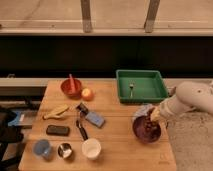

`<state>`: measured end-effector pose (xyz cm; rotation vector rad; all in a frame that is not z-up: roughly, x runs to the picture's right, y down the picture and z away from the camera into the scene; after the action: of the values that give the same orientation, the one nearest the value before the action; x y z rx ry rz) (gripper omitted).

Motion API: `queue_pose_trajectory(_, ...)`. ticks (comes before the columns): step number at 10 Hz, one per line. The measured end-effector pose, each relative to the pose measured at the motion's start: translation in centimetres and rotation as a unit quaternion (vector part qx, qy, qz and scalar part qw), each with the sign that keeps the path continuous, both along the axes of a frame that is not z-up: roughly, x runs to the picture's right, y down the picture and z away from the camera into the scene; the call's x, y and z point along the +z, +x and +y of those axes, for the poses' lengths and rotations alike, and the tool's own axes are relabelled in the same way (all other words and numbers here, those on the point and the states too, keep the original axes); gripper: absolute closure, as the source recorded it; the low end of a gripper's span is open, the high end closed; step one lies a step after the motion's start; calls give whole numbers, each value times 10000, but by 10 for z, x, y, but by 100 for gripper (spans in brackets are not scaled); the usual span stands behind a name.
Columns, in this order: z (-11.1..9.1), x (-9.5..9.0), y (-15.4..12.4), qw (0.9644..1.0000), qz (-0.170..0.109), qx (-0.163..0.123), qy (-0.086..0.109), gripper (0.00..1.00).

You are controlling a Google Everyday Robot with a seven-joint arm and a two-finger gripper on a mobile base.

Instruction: Place grapes in purple bowl

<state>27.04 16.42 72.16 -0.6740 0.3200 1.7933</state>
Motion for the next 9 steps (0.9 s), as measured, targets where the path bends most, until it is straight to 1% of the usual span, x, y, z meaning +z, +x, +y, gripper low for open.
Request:
queue_pose_trajectory(2, 14, -2, -6, 9997, -62, 22, -218, 70)
queue_pose_trajectory(3, 18, -4, -6, 9996, -65, 43, -264, 61)
queue_pose_trajectory(5, 20, -6, -6, 9995, -62, 70, -290, 41)
queue_pose_trajectory(6, 19, -6, -7, 9995, -50, 85, -286, 35)
queue_pose_trajectory(9, 17, -7, -6, 9996, -21, 115, -238, 34)
